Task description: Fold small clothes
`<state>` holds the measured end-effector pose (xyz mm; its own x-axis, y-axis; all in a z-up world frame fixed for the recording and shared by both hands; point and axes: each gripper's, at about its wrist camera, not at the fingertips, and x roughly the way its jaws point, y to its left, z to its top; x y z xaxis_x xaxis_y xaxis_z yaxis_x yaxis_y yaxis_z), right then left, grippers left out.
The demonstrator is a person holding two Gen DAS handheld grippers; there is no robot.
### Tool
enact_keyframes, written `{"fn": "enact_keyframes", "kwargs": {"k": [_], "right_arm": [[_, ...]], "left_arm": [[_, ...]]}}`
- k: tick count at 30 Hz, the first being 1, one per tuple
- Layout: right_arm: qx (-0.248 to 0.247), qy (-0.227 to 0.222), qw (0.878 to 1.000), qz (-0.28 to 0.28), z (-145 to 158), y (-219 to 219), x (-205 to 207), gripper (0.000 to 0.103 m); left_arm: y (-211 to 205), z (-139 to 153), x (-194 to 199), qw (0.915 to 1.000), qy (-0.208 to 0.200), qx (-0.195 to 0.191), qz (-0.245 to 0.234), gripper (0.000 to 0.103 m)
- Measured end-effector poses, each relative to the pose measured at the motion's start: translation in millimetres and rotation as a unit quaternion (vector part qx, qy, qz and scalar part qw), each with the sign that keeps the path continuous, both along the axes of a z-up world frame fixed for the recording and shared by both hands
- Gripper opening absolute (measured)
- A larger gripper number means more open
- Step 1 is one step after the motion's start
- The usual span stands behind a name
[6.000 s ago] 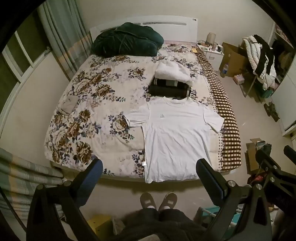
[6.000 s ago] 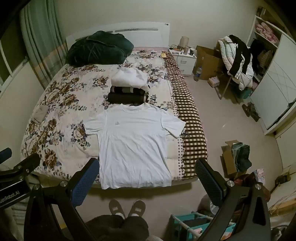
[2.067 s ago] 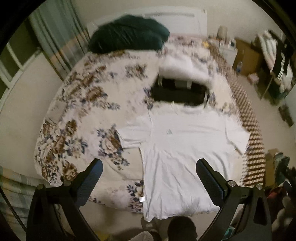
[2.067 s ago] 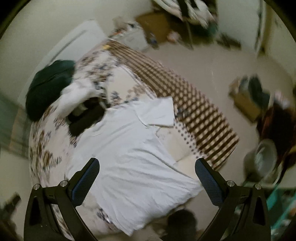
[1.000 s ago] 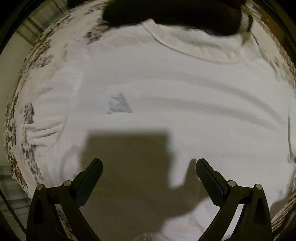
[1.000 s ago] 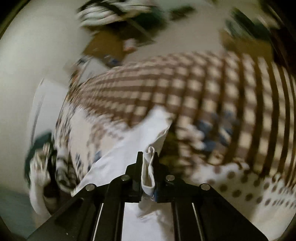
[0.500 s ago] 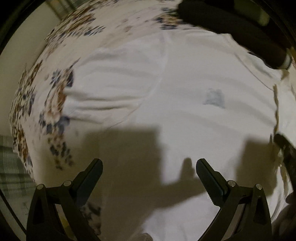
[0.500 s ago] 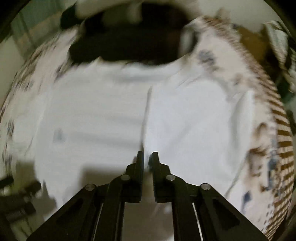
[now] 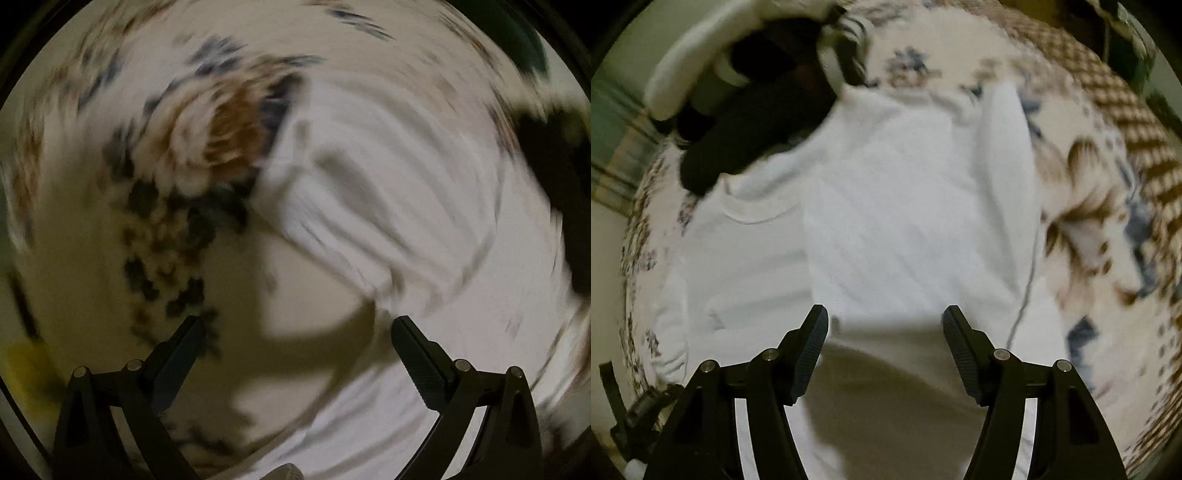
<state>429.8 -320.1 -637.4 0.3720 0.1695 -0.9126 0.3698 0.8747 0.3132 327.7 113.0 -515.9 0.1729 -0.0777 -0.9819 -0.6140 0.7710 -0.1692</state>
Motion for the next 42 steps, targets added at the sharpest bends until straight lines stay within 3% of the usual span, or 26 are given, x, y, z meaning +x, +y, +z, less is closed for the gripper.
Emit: {"fn": "enact_keyframes", "kwargs": {"k": [2, 4, 9, 12, 17, 19, 21, 24, 28, 32, 35, 38, 40, 42], "right_arm": [[-0.001, -0.001, 1.0, -0.009, -3, 4, 0, 0.067], [-0.005, -0.005, 1.0, -0.019, -6, 4, 0, 0.067], [-0.01, -0.001, 0.999, -0.044, -8, 7, -1, 0.067], [-0.012, -0.001, 0.999, -0.05, -6, 12, 2, 0.067], [-0.015, -0.003, 0.999, -0.045, 1, 16, 12, 0.067], [-0.022, -0.004, 0.999, -0.044, 2, 17, 14, 0.067], [-0.025, -0.007, 0.999, -0.043, 5, 16, 11, 0.067], [-0.03, -0.01, 0.999, -0.042, 9, 12, 7, 0.067], [-0.03, -0.009, 0.999, -0.044, 10, 4, 1, 0.067], [-0.026, -0.008, 0.998, -0.053, 13, -11, -8, 0.067], [-0.026, -0.011, 0.998, -0.058, 16, -23, -18, 0.067], [-0.034, -0.005, 0.997, -0.063, 19, -38, -29, 0.067], [-0.036, 0.001, 0.997, -0.065, 22, -48, -34, 0.067], [-0.034, 0.005, 0.997, -0.065, 26, -57, -38, 0.067]], "left_arm": [[24, -12, 2, 0.9968, -0.02, -0.043, 0.064, 0.103], [45, -24, 5, 0.9884, -0.026, -0.081, 0.126, 0.103], [73, -27, 10, 0.9707, -0.051, -0.101, 0.212, 0.103], [74, -20, 13, 0.9644, -0.075, -0.11, 0.229, 0.103], [66, -22, 26, 0.9689, -0.092, -0.093, 0.21, 0.099], [64, -19, 30, 0.969, -0.098, -0.077, 0.214, 0.078], [66, -15, 34, 0.9706, -0.107, -0.064, 0.206, 0.016], [45, 0, 28, 0.9744, -0.137, -0.043, 0.173, 0.006], [27, 35, 43, 0.9753, -0.191, -0.001, 0.111, 0.005], [-16, 79, 57, 0.968, -0.248, 0.035, 0.021, 0.005], [-78, 98, 57, 0.9587, -0.272, 0.032, -0.078, 0.005], [-158, 81, 52, 0.9466, -0.251, 0.001, -0.202, 0.006], [-197, 56, 43, 0.9424, -0.199, -0.03, -0.267, 0.009], [-208, 42, 32, 0.9417, -0.166, -0.048, -0.288, 0.01]]}}
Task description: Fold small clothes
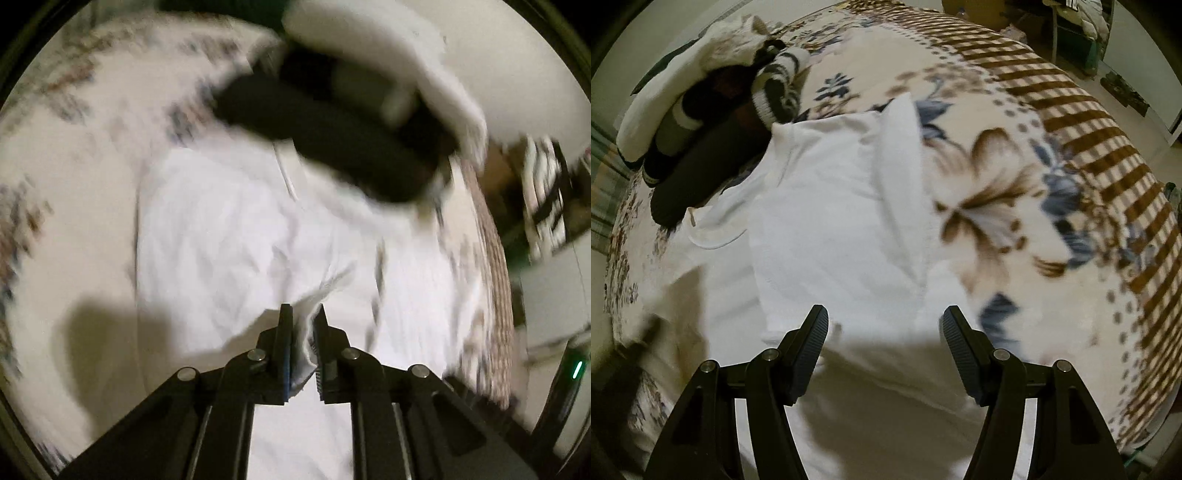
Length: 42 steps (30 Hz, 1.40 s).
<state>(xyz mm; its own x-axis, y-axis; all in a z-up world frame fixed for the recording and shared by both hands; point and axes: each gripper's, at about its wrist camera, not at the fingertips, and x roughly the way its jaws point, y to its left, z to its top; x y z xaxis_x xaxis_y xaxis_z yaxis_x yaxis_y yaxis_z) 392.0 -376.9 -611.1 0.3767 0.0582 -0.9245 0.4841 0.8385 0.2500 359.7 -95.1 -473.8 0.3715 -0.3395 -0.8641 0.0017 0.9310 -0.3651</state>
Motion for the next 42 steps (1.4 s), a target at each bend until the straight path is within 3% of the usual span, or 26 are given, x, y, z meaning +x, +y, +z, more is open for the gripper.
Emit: {"fn": "enact_keyframes", "kwargs": {"k": [1, 2, 5, 6, 10, 15, 19, 20, 21, 24, 30, 35, 38, 40, 42], "right_arm": [[0.001, 0.0, 1.0, 0.001, 4, -4, -2, 0.067], [0.002, -0.001, 1.0, 0.004, 7, -7, -3, 0.067], [0.026, -0.008, 0.999, 0.022, 18, -10, -1, 0.067], [0.032, -0.008, 0.999, 0.028, 20, -7, 3, 0.067], [0.084, -0.015, 0.993, 0.076, 23, 22, 33, 0.067], [0.127, -0.008, 0.983, 0.136, 1, 71, 94, 0.067], [0.144, 0.043, 0.973, 0.172, -34, 102, 138, 0.065], [0.14, 0.044, 0.973, 0.179, -36, 106, 142, 0.042], [0.119, 0.042, 0.974, 0.188, -33, 110, 144, 0.003], [0.083, 0.023, 0.978, 0.189, -18, 108, 139, 0.004], [0.061, -0.001, 0.99, 0.123, 3, 68, 125, 0.003], [0.058, 0.014, 0.994, 0.093, -1, 46, 117, 0.003], [0.076, 0.026, 0.991, 0.104, -3, 44, 115, 0.004], [0.092, 0.036, 0.99, 0.1, -2, 40, 113, 0.012], [0.098, 0.028, 0.99, 0.093, 2, 36, 107, 0.041]], "left_arm": [[0, -3, -8, 0.9999, 0.01, 0.007, -0.006, 0.013], [4, -4, -15, 0.9997, 0.014, 0.016, -0.008, 0.024], [28, -1, -31, 0.9996, 0.018, 0.022, 0.004, 0.073], [35, 1, -34, 0.9995, 0.019, 0.022, 0.015, 0.076], [74, -5, -27, 0.9967, 0.022, 0.045, 0.064, 0.076], [104, -28, -4, 0.9914, 0.025, 0.087, 0.094, 0.076], [115, -32, 4, 0.989, 0.025, 0.095, 0.11, 0.076], [118, -31, 5, 0.9886, 0.023, 0.096, 0.114, 0.076], [120, -30, 5, 0.9885, 0.022, 0.095, 0.116, 0.076], [124, -29, 5, 0.9875, 0.029, 0.094, 0.122, 0.076], [123, -28, 17, 0.9874, 0.032, 0.093, 0.124, 0.076], [118, -24, 37, 0.9884, 0.026, 0.087, 0.122, 0.076], [113, -18, 55, 0.9898, 0.017, 0.082, 0.116, 0.076], [105, -14, 74, 0.9908, 0.002, 0.087, 0.104, 0.076], [97, -14, 89, 0.9911, -0.008, 0.096, 0.091, 0.076]]}}
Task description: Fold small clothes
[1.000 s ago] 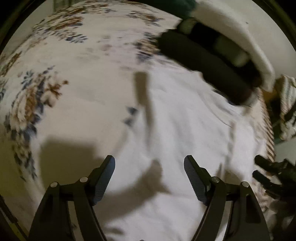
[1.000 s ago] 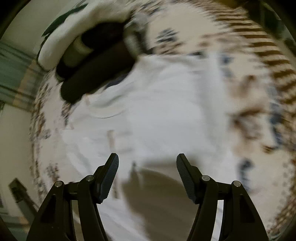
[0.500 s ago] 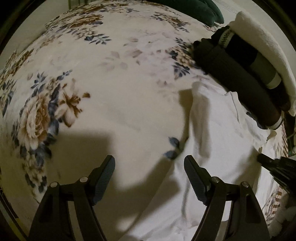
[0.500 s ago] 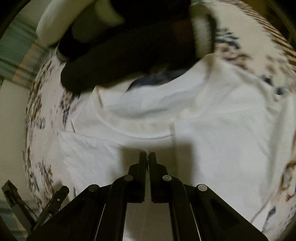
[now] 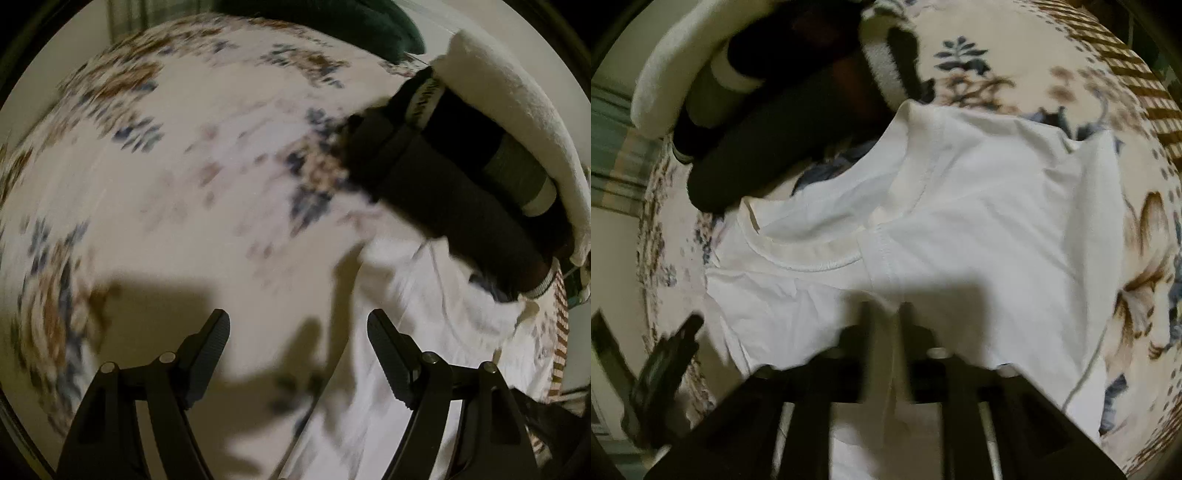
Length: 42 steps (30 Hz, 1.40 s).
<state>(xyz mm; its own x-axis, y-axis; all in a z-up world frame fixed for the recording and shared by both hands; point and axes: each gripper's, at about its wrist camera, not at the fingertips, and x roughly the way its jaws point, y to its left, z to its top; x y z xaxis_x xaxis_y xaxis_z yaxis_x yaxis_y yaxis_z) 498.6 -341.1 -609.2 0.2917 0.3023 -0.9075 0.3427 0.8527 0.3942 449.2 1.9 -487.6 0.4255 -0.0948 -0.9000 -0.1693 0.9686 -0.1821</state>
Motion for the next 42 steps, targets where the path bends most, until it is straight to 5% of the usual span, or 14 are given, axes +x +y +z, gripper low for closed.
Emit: {"fn": "enact_keyframes", "kwargs": {"k": [7, 10, 13, 19, 22, 28, 31, 34, 36, 40, 42], "right_arm": [[0.03, 0.004, 1.0, -0.002, -10, 3, -15, 0.045], [-0.016, 0.027, 0.998, 0.047, -27, 24, -6, 0.045], [-0.044, 0.04, 0.996, 0.07, -30, 26, -3, 0.045], [-0.082, -0.018, 0.996, 0.036, 26, -16, -2, 0.051], [-0.117, -0.015, 0.992, 0.032, 29, -40, 18, 0.053], [-0.156, 0.002, 0.984, 0.081, 7, -44, 79, 0.053], [-0.159, -0.008, 0.982, 0.099, 5, -37, 90, 0.053], [-0.16, -0.002, 0.982, 0.103, -3, -38, 97, 0.053], [-0.162, 0.004, 0.982, 0.101, -7, -39, 99, 0.053], [-0.163, -0.029, 0.983, 0.075, 15, -50, 90, 0.054], [-0.159, -0.022, 0.984, 0.077, 9, -55, 90, 0.066]], "left_arm": [[-37, -41, 50, 0.9914, 0.028, 0.095, -0.085, 0.078], [-36, -46, 54, 0.9893, 0.029, 0.104, -0.098, 0.086], [-30, -29, 48, 0.9901, 0.027, 0.093, -0.102, 0.085], [-40, 25, 51, 0.9883, -0.004, 0.054, -0.143, 0.085], [-72, 18, 73, 0.9807, 0.015, 0.054, -0.188, 0.085], [-126, -33, 100, 0.9514, 0.068, 0.102, -0.282, 0.084], [-134, -41, 105, 0.9469, 0.065, 0.099, -0.299, 0.082], [-137, -41, 105, 0.9453, 0.053, 0.085, -0.31, 0.053], [-142, -37, 102, 0.9422, 0.041, 0.09, -0.32, 0.014], [-148, -32, 93, 0.9402, 0.021, 0.098, -0.326, 0.008], [-147, -32, 89, 0.9419, 0.016, 0.096, -0.321, 0.006]]}}
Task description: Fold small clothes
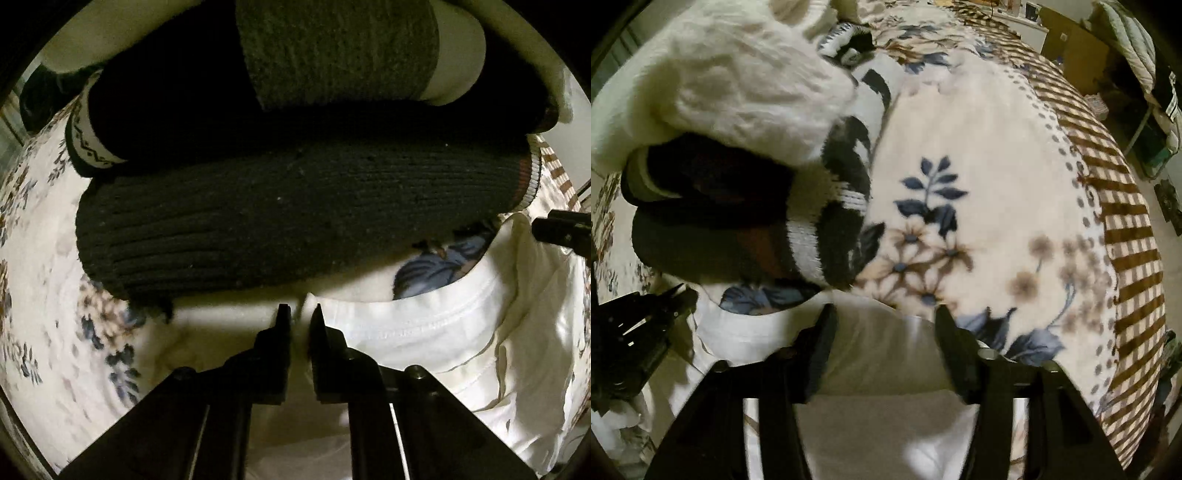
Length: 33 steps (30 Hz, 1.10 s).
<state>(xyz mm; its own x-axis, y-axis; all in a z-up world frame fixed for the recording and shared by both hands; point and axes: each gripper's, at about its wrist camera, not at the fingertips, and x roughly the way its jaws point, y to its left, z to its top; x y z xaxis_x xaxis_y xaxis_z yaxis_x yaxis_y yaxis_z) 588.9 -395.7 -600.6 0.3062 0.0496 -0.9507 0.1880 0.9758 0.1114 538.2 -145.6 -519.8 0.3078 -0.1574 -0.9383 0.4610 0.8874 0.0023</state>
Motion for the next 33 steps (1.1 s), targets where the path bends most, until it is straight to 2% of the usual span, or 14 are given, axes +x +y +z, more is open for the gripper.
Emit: {"fn": "enact_keyframes", "kwargs": {"k": [2, 4, 6, 12, 14, 18, 20, 21, 22, 23, 26, 29, 33], "right_arm": [[0.01, 0.028, 1.0, 0.001, -16, -3, 7, 0.066], [0.009, 0.033, 0.999, 0.0, -24, -4, 10, 0.059], [0.017, 0.019, 1.0, 0.008, -23, -2, 9, 0.009], [0.003, -0.043, 0.999, 0.016, 8, 9, -22, 0.006], [0.005, -0.064, 0.998, 0.012, 24, 9, -42, 0.006], [0.015, -0.109, 0.994, 0.002, 71, 6, -77, 0.006], [0.032, -0.122, 0.992, -0.005, 93, 6, -110, 0.006], [0.039, -0.125, 0.991, -0.008, 100, 5, -126, 0.006], [0.044, -0.125, 0.991, -0.01, 106, 8, -151, 0.006], [0.051, -0.121, 0.991, -0.013, 108, 9, -173, 0.006], [0.066, -0.09, 0.994, -0.022, 102, 17, -236, 0.006], [0.075, -0.038, 0.996, -0.027, 79, 27, -289, 0.006], [0.085, 0.046, 0.995, -0.026, 28, 30, -328, 0.007]], "left_arm": [[2, 2, -5, 0.9999, -0.004, -0.009, 0.005, 0.005], [3, 8, -10, 0.9997, -0.015, -0.015, 0.009, 0.005], [3, 14, -16, 0.9994, -0.025, -0.019, 0.011, 0.004], [7, 49, -46, 0.9963, -0.065, -0.052, 0.023, 0.004], [12, 68, -59, 0.9939, -0.081, -0.069, 0.029, 0.004], [34, 110, -74, 0.9868, -0.111, -0.109, 0.044, 0.004], [48, 130, -111, 0.983, -0.117, -0.131, 0.054, 0.004], [55, 134, -116, 0.9824, -0.119, -0.133, 0.056, 0.004], [62, 139, -139, 0.9822, -0.113, -0.138, 0.06, 0.004], [65, 141, -145, 0.9823, -0.103, -0.142, 0.065, 0.004], [81, 136, -199, 0.9844, -0.044, -0.148, 0.084, 0.004], [86, 100, -246, 0.988, 0.029, -0.119, 0.094, 0.004], [89, 55, -277, 0.9841, 0.105, -0.091, 0.11, 0.008]]}}
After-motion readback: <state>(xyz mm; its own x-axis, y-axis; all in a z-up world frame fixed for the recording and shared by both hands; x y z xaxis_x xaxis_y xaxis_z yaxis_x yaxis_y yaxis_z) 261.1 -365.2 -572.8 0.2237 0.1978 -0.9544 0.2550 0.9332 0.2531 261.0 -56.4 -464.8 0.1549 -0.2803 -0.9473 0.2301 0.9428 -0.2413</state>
